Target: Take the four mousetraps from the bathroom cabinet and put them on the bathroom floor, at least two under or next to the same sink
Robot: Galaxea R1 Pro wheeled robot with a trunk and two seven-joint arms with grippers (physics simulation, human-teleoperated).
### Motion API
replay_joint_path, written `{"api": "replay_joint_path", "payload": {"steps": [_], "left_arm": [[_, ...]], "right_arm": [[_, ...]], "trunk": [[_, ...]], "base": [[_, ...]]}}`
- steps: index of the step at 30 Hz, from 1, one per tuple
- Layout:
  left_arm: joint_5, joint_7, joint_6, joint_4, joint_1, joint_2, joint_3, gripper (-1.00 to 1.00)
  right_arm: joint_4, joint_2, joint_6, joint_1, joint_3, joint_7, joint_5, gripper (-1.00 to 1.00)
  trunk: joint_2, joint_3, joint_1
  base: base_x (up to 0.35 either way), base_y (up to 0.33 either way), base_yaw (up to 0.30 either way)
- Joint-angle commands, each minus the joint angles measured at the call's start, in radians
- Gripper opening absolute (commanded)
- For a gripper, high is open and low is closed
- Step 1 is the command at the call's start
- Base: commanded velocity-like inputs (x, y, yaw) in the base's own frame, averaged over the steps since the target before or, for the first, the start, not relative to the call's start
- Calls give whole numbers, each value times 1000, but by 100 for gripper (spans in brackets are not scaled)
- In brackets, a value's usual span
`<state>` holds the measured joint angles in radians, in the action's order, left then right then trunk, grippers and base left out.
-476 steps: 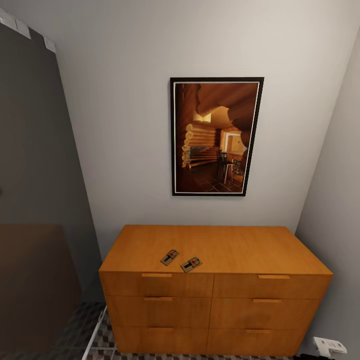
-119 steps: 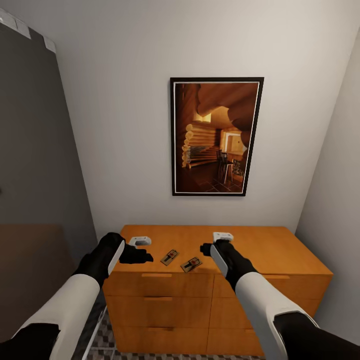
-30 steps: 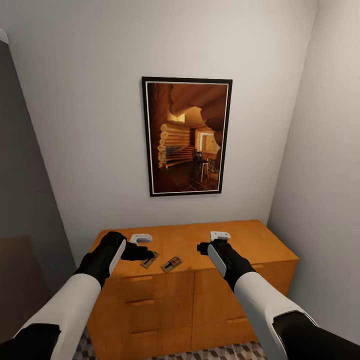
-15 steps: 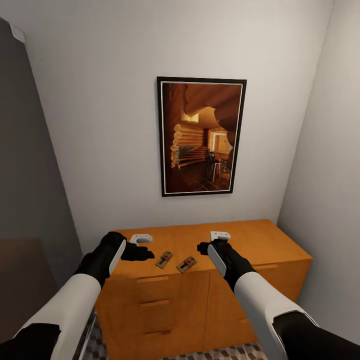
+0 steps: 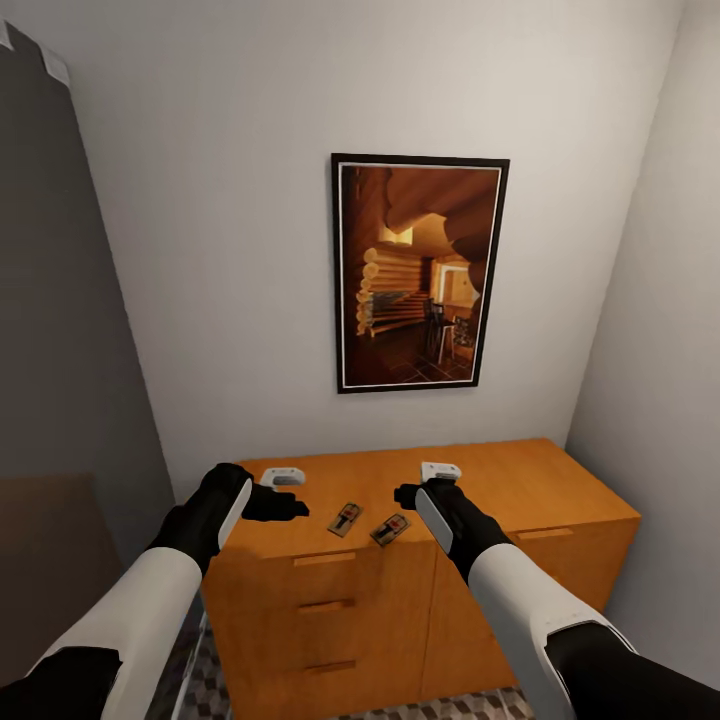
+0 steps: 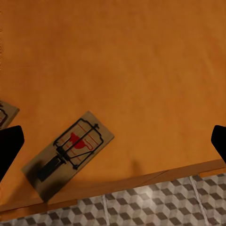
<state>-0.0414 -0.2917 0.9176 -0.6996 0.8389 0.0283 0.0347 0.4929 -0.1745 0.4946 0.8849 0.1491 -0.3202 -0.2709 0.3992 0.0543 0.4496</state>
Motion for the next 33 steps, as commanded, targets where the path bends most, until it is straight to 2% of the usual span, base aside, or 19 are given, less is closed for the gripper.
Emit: {"api": "replay_joint_path", "payload": {"steps": [1,28,33], "left_arm": [[-5,-4,4,-1,0,0,1,100],[-5,-4,3,-1,0,2,1,100],[-5,-4,3,-1,0,2,1,100]], "right_arm": [[1,0,3,0,3,-8,-8,100],[-5,0,-2,0,-11,-7,-31,100],[-14,0,-32,0,-48,-13,-42,100]], "trunk": [[1,-1,0],[1,-1,0],[1,-1,0]], "base": [[0,16,0],[0,2,0],[0,0,0]]}}
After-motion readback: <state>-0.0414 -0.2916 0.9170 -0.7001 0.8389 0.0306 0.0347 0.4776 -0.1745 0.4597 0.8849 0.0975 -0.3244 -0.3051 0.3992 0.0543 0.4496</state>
